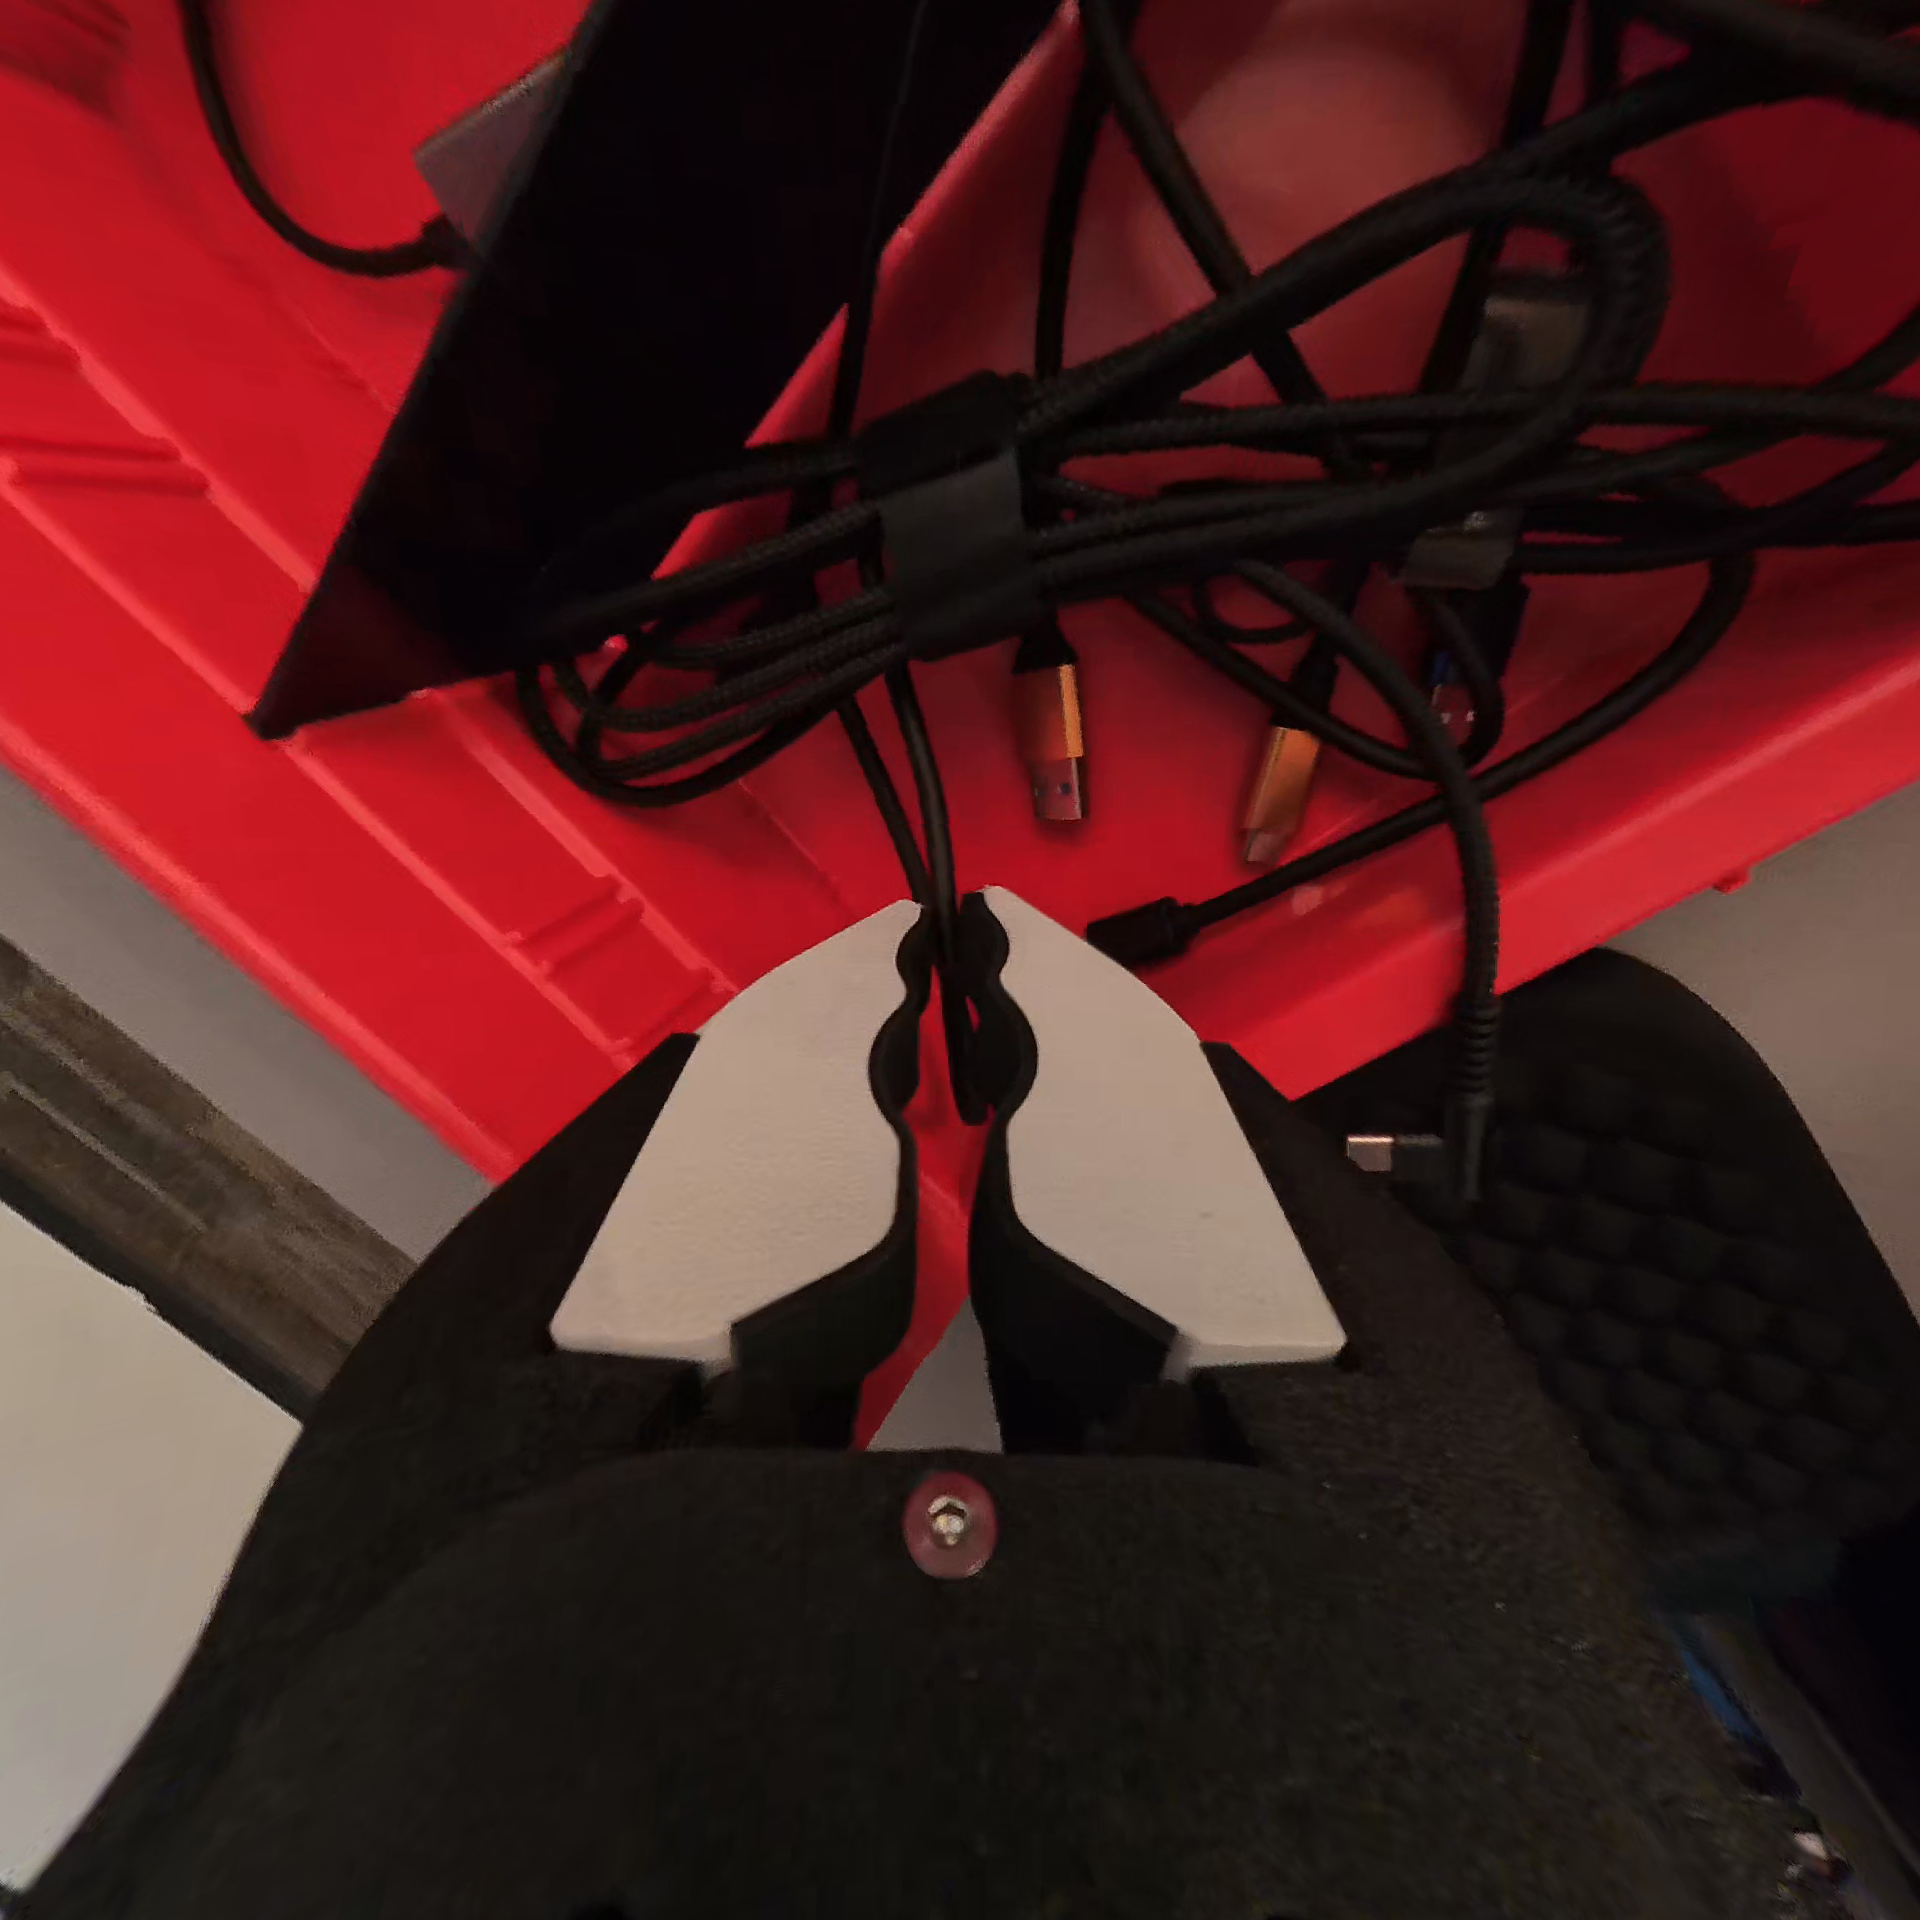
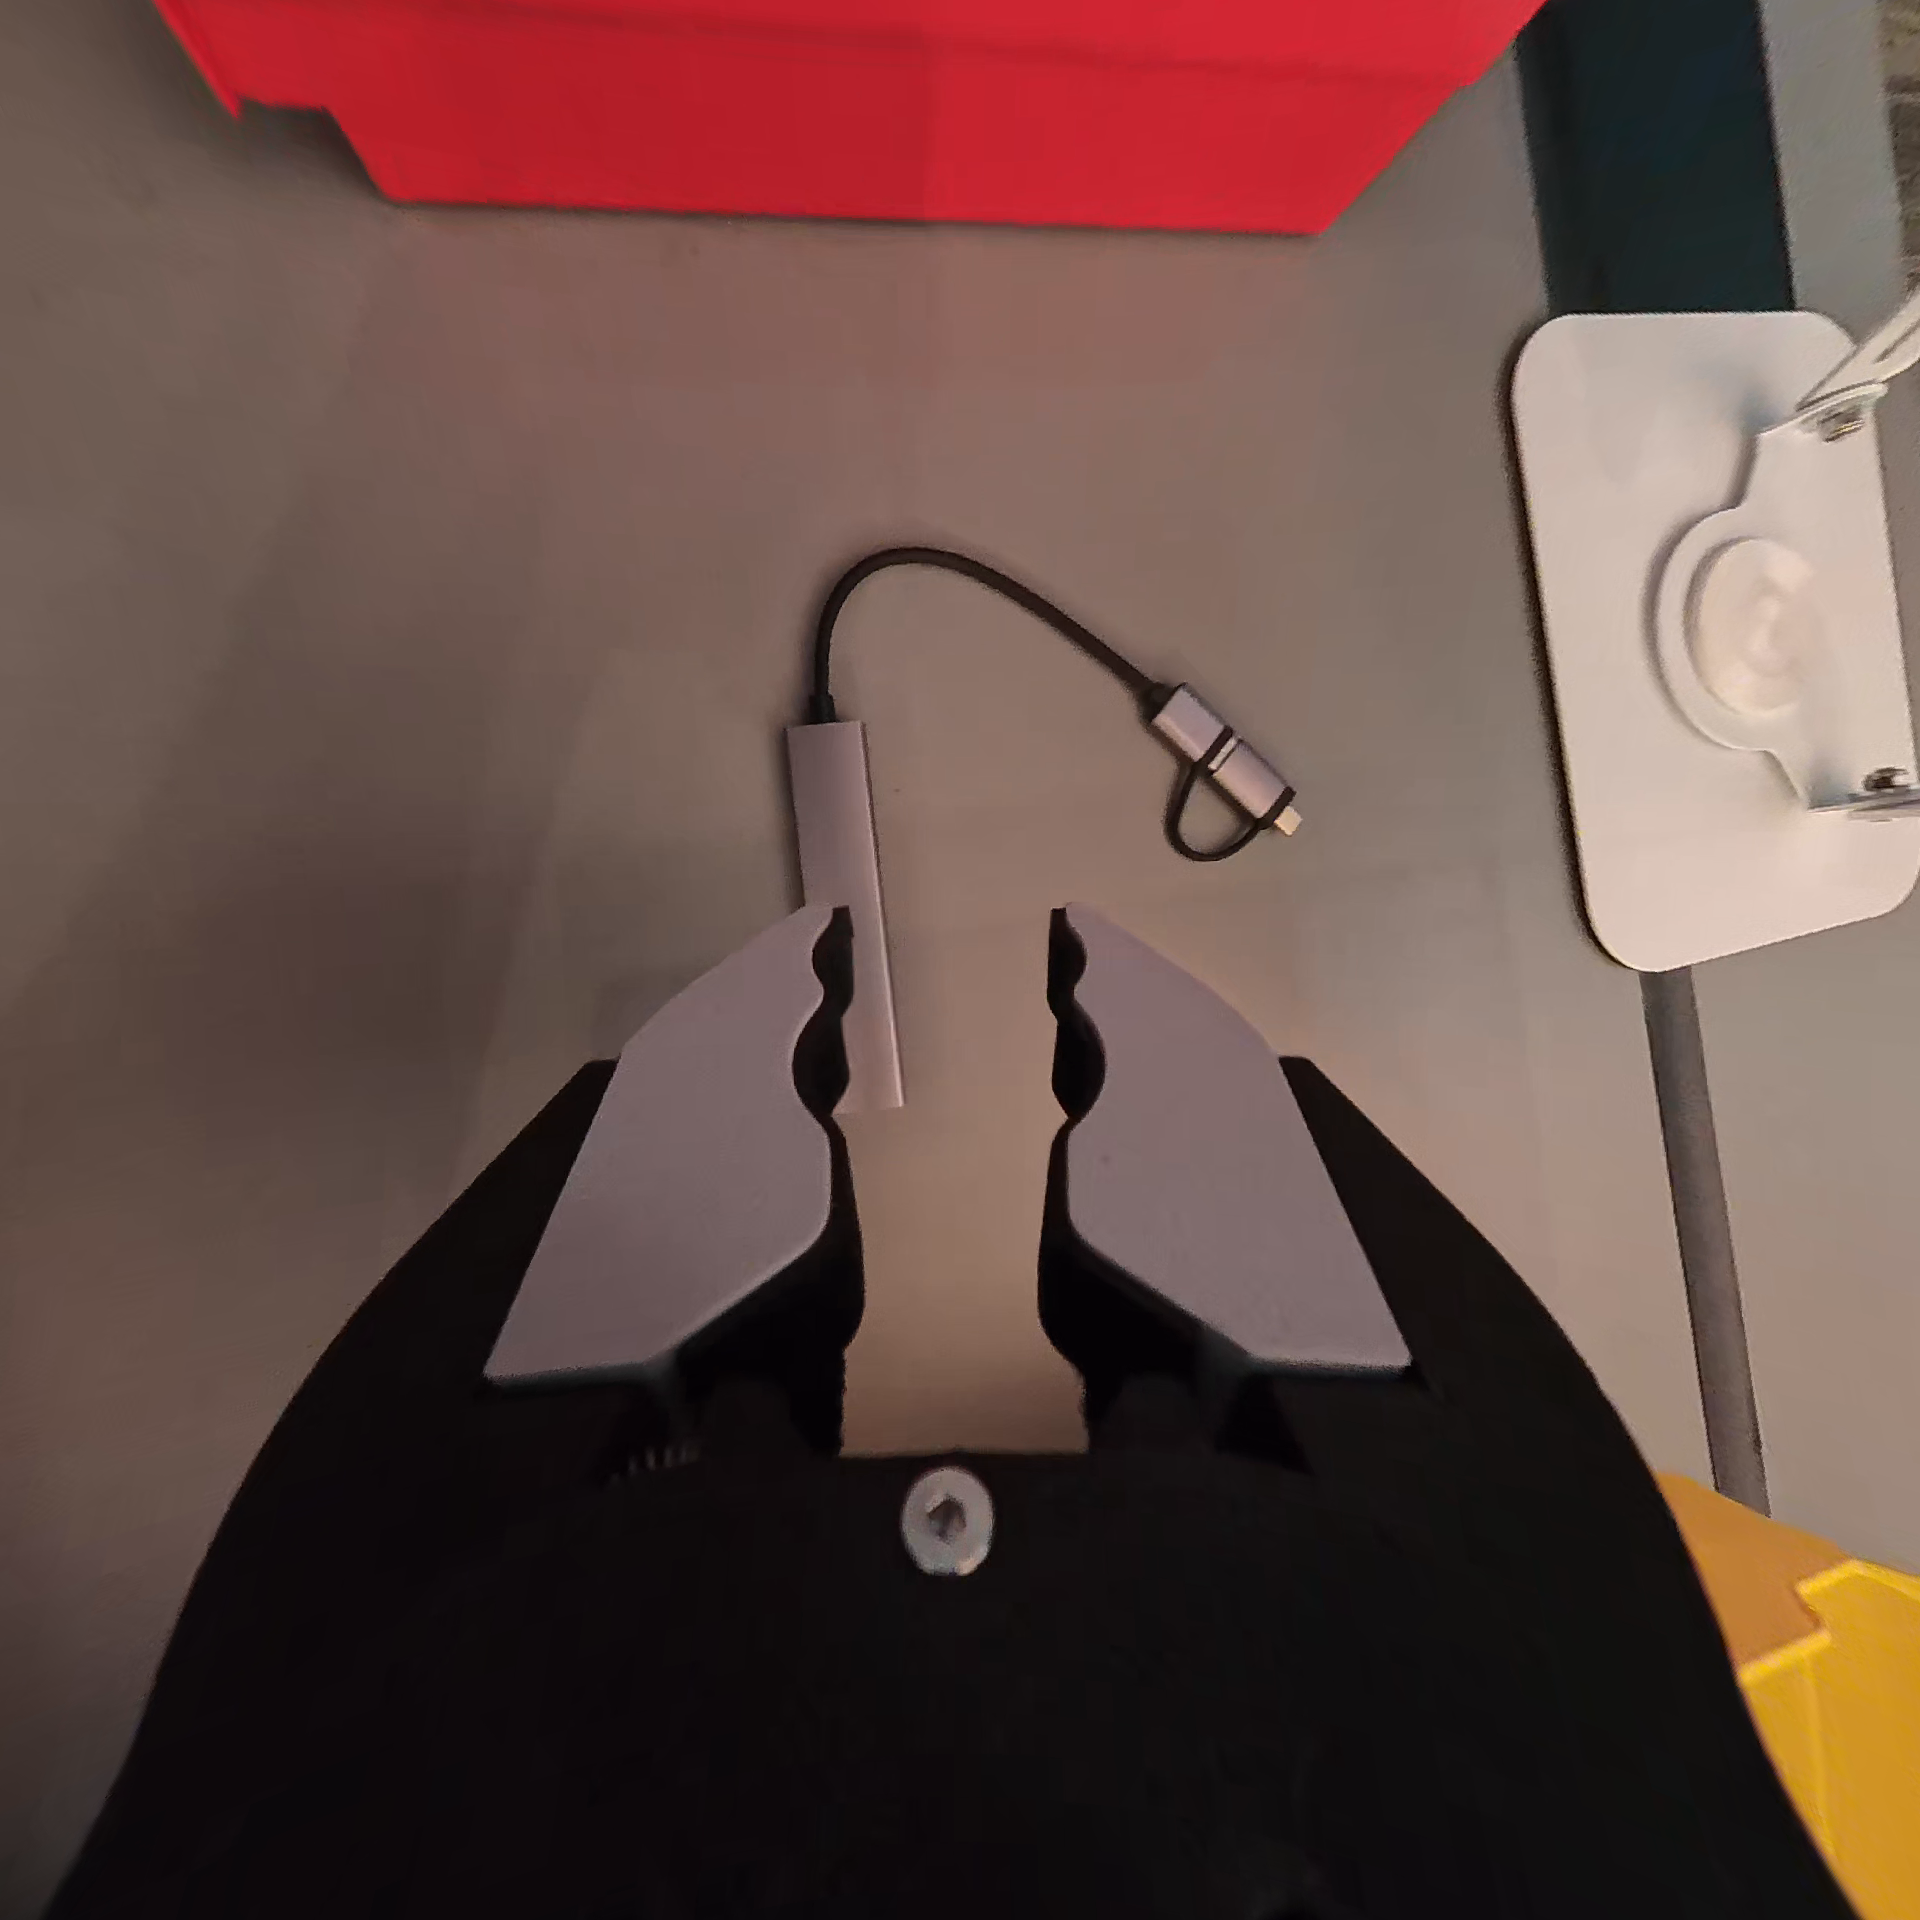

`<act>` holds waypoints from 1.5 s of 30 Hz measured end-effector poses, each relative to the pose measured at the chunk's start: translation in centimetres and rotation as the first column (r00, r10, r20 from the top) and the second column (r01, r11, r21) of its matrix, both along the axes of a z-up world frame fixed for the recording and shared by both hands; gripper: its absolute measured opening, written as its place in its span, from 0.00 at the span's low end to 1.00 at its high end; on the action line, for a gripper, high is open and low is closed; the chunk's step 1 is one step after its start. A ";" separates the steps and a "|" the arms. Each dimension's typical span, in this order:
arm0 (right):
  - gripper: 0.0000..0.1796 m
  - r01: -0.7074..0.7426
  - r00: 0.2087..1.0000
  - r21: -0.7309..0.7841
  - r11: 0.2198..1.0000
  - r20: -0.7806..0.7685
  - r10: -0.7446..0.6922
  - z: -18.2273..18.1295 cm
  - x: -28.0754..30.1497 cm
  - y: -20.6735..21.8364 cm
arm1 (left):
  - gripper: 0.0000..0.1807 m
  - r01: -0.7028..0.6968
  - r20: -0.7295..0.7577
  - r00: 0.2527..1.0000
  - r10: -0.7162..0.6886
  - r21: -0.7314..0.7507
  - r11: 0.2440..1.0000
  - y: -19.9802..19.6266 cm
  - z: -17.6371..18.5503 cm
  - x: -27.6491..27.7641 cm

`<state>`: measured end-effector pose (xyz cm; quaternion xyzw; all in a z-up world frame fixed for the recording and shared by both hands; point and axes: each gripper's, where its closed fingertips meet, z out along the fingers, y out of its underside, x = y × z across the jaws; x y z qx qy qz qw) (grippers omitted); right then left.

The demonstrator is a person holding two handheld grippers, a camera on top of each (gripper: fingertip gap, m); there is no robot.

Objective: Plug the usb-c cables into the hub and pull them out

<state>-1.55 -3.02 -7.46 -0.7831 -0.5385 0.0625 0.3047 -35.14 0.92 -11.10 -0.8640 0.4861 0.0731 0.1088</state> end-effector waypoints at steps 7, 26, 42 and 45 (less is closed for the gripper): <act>0.17 0.048 0.997 0.017 0.999 -0.067 -0.047 1.4 1.1 0.7 | 0.03 0.003 -0.054 0.999 0.000 0.064 0.998 0.7 5.2 0.5; 0.16 0.074 0.997 0.053 0.996 -0.029 -0.073 2.2 2.2 0.7 | 0.02 -0.018 -0.251 0.966 0.057 0.155 0.988 0.0 15.2 1.1; 0.16 0.135 0.966 0.202 0.970 -0.244 -0.084 7.1 1.1 1.4 | 0.02 -0.117 0.095 0.992 0.078 0.526 0.843 1.9 24.8 4.9; 0.16 0.136 0.944 0.205 0.969 -0.323 -0.064 8.3 0.7 1.2 | 0.02 -0.116 0.118 0.991 0.058 0.572 0.812 2.2 27.1 5.7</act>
